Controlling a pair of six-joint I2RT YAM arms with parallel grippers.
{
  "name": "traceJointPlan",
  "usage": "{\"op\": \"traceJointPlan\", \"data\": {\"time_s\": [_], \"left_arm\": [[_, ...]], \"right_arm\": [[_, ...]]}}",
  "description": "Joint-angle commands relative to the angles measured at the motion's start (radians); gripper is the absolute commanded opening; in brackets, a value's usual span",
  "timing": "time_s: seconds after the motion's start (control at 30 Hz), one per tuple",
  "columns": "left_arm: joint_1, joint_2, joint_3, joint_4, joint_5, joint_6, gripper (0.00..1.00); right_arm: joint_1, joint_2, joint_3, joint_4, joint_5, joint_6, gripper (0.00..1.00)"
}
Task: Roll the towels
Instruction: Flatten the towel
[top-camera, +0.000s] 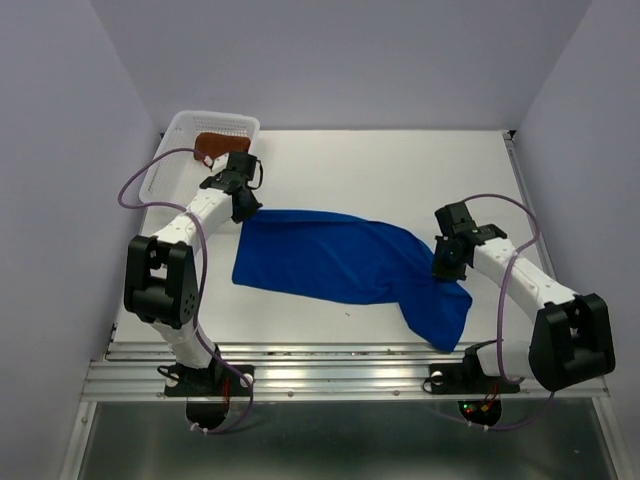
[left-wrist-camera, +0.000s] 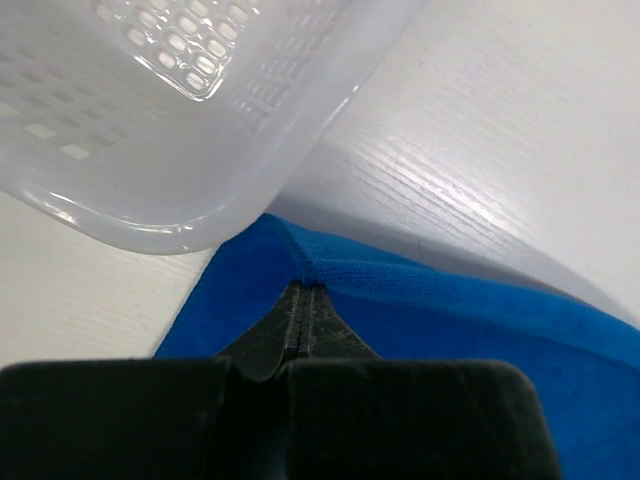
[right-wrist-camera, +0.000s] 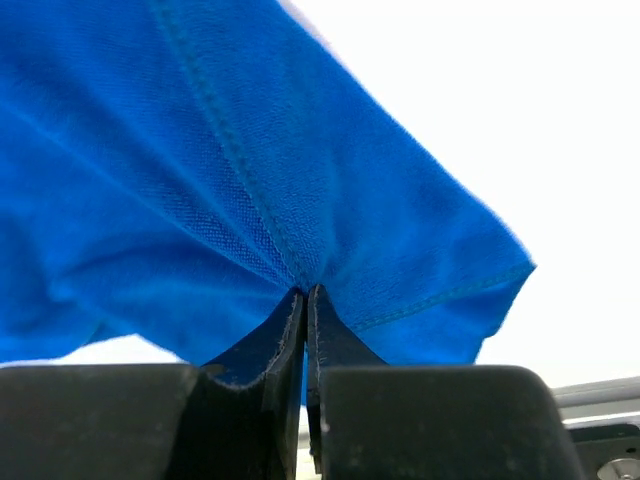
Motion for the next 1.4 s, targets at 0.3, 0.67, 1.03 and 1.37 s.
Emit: {"op": "traceJointPlan", "data": {"time_s": [0.3, 0.67, 1.03, 1.37], "left_arm": [[0.041, -0.03, 0.059, -0.032, -0.069, -0.014, 0.0], [0.068, -0.132, 0.125, -0.048, -0.072, -0.017, 0.0], [0.102, -0.212, 0.105, -0.075, -0.124, -0.021, 0.0], [0.104, -0.194, 0.059, 0.018, 0.012, 0.003, 0.0]], "right_arm": [[-0.097, -0.099, 0.183, -0.16, -0.019, -0.085, 0.06], [-0.14, 0.047, 0.261, -0.102, 0.187, -0.135, 0.06], [-0.243, 0.056, 0.207, 0.011, 0.019, -0.232, 0.08], [-0.243, 0.119, 0.134, 0.154, -0.469, -0.327, 0.14]]}}
